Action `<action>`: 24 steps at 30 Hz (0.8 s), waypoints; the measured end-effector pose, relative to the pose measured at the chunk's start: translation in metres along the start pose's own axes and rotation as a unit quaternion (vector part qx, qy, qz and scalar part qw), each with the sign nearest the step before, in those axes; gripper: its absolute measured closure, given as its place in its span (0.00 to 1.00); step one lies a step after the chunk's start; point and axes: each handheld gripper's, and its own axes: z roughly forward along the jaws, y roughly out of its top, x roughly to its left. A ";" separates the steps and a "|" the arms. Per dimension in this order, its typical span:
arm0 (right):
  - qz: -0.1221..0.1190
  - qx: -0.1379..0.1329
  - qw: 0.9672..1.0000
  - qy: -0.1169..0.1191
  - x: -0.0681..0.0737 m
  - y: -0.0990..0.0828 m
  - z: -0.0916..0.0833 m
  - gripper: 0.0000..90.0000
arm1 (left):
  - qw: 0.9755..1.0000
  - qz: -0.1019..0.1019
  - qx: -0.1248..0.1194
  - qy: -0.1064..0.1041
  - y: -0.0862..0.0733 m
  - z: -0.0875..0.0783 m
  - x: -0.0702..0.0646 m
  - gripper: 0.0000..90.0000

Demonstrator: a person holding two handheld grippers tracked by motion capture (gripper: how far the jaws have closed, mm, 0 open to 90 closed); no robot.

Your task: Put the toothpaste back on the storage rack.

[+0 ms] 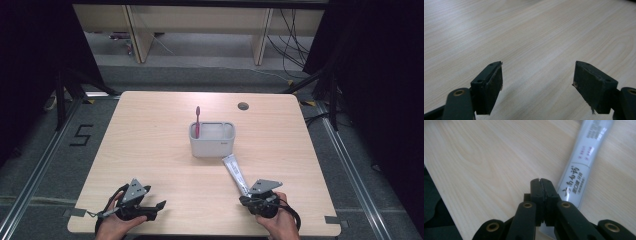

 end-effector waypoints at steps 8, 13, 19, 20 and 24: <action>0.047 0.012 0.999 -0.021 -0.011 -0.010 -0.018 0.99 | 1.000 -0.006 -0.006 -0.001 0.000 0.002 -0.001 0.26; 0.040 0.006 0.999 -0.029 -0.019 -0.010 -0.024 0.99 | 1.000 0.005 -0.001 0.005 0.001 0.002 0.001 0.26; 0.026 -0.007 0.999 -0.029 -0.021 0.002 -0.027 0.96 | 1.000 -0.005 -0.003 0.001 0.001 0.002 -0.001 0.26; 0.020 -0.001 0.999 -0.032 -0.020 0.006 -0.028 0.95 | 1.000 0.001 0.002 0.002 0.000 0.002 0.000 0.26; -0.006 0.012 0.999 -0.049 -0.022 0.020 -0.023 0.80 | 1.000 0.002 0.003 0.001 0.000 0.001 0.000 0.26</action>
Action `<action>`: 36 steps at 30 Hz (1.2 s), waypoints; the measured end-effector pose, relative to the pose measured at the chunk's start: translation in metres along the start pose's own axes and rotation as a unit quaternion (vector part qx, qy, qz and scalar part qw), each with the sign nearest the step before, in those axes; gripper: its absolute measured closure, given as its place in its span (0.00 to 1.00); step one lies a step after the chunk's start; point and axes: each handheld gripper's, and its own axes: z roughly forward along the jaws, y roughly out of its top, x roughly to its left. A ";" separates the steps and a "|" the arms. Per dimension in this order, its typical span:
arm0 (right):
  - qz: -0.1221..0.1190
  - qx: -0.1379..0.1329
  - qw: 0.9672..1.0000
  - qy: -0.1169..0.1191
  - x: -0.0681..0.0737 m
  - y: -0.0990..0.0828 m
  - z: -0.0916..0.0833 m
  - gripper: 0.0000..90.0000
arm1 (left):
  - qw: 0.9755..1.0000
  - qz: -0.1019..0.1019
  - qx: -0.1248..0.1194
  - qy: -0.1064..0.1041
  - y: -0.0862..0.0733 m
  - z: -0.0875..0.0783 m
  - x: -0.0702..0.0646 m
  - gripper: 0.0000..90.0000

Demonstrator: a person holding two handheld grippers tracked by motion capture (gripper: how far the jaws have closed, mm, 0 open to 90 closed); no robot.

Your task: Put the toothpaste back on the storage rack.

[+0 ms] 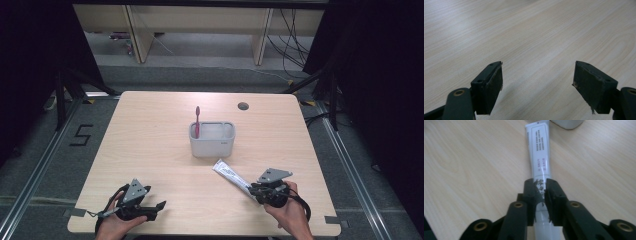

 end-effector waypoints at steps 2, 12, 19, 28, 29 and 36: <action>-0.012 0.006 1.000 -0.003 -0.001 0.008 0.006 0.73 | 1.000 -0.002 0.001 0.001 0.000 0.000 0.000 0.26; -0.040 0.082 0.996 -0.008 -0.003 0.036 0.031 0.62 | 1.000 -0.003 -0.003 0.002 0.000 0.000 0.000 0.26; -0.045 0.120 0.992 0.002 -0.003 0.045 0.045 0.61 | 1.000 -0.001 0.000 -0.001 0.000 0.000 0.000 0.26; -0.049 0.154 0.987 0.005 -0.005 0.053 0.059 0.66 | 1.000 -0.003 -0.003 -0.001 0.000 0.000 0.000 0.26; -0.048 0.159 0.986 0.006 -0.005 0.053 0.060 0.67 | 1.000 -0.002 -0.001 -0.001 0.000 0.000 0.000 0.26; -0.054 0.182 0.982 0.012 -0.006 0.058 0.066 0.69 | 1.000 0.001 -0.005 -0.002 0.000 0.000 0.000 0.26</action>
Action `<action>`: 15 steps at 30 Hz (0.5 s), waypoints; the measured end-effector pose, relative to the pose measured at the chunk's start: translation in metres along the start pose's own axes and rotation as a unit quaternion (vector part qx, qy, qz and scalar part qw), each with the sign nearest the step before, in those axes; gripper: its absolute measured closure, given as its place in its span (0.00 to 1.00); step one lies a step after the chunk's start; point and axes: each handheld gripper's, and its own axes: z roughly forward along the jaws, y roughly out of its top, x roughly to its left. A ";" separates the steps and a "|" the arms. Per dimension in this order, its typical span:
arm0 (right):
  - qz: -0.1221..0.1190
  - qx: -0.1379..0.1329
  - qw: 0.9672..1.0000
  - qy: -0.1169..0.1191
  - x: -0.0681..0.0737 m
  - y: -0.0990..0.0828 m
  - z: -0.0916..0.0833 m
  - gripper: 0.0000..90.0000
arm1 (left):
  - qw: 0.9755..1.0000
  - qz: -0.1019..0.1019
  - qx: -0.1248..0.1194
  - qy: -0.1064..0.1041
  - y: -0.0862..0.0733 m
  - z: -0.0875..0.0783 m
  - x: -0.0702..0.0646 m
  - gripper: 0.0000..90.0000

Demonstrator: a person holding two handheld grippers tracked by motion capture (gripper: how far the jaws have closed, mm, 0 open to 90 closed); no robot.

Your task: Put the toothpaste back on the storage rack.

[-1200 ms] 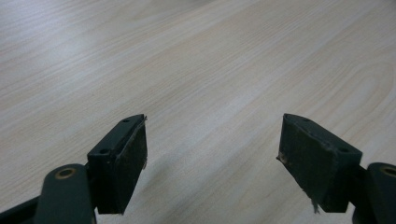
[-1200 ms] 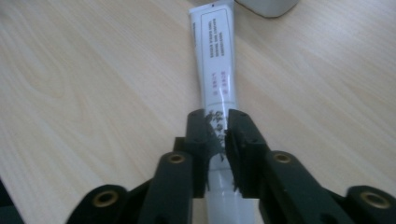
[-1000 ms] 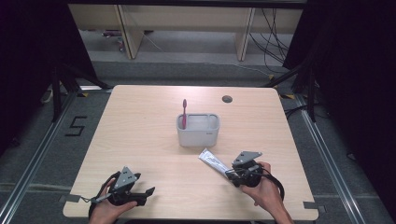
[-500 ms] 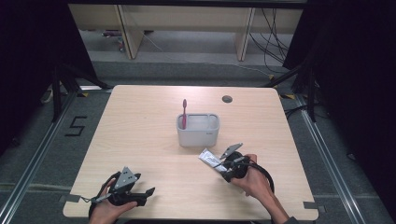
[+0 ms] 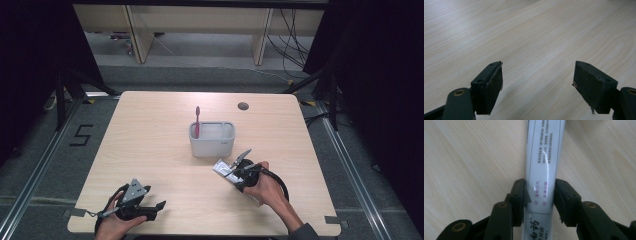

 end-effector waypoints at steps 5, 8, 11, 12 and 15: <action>-0.008 0.018 1.000 0.007 -0.002 0.003 0.002 0.70 | 1.000 0.001 0.001 -0.001 0.000 0.000 0.000 0.26; -0.016 0.030 0.999 0.008 -0.002 0.006 0.004 0.70 | 1.000 0.000 -0.003 0.000 0.000 0.000 0.000 0.26; -0.027 0.042 0.999 0.012 -0.004 0.010 0.006 0.71 | 1.000 0.003 0.001 0.003 0.000 -0.001 0.000 0.26; -0.027 0.042 0.999 0.012 -0.004 0.010 0.006 0.71 | 1.000 -0.003 -0.003 0.000 0.001 0.000 0.000 0.26; -0.026 0.053 0.998 0.017 -0.005 0.013 0.006 0.71 | 1.000 0.006 0.002 0.002 0.000 -0.001 0.001 0.26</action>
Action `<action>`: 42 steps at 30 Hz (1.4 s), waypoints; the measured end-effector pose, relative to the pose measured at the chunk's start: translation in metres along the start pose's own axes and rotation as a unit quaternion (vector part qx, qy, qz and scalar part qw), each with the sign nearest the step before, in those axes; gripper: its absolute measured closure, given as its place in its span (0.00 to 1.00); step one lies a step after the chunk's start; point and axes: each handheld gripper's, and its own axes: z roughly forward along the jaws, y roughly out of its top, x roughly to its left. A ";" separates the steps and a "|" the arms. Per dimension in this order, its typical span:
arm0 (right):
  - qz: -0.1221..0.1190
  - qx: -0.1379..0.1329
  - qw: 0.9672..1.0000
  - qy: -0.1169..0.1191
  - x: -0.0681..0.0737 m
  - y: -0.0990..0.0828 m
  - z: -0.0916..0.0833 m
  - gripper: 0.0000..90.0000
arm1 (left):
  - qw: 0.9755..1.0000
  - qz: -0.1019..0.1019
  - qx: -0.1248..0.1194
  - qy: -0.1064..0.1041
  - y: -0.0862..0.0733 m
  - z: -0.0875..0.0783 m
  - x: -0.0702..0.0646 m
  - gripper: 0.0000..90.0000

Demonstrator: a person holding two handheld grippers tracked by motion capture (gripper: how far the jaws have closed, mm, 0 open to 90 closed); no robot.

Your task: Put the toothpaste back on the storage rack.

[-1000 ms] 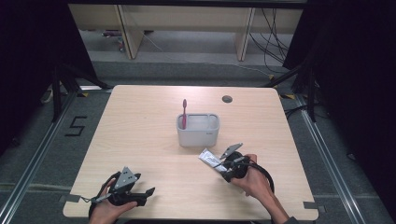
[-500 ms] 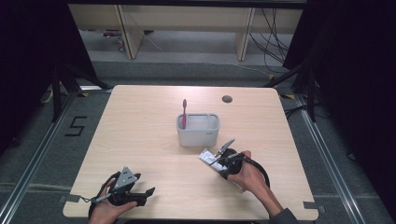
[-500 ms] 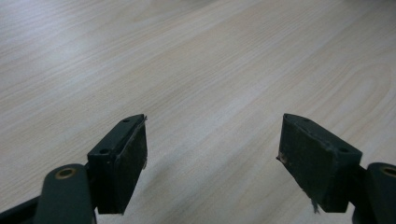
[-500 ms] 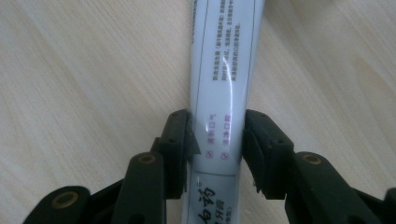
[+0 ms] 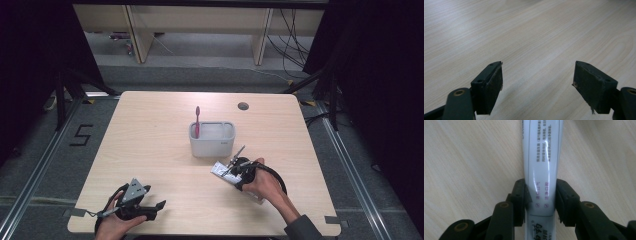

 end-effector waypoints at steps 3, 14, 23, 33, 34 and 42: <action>-0.010 0.009 1.000 -0.001 0.001 0.003 0.000 0.72 | 1.000 -0.012 -0.008 -0.004 0.000 0.001 -0.002 0.26; -0.025 0.042 0.999 0.004 0.000 0.009 0.001 0.74 | 1.000 -0.009 -0.004 -0.003 0.001 0.001 -0.002 0.26; -0.041 0.060 0.997 -0.004 -0.002 0.014 0.002 0.76 | 1.000 -0.004 -0.004 -0.001 0.001 -0.001 -0.002 0.26; -0.046 0.031 0.998 0.002 -0.003 0.009 -0.008 0.79 | 1.000 -0.008 -0.003 -0.001 0.001 -0.001 0.000 0.26; -0.042 0.025 0.999 0.004 -0.003 0.009 -0.012 0.79 | 1.000 -0.009 -0.006 -0.001 0.001 -0.001 0.000 0.26; -0.045 -0.045 0.998 0.016 0.001 0.000 -0.044 0.79 | 1.000 -0.014 -0.008 -0.002 0.000 -0.001 -0.001 0.26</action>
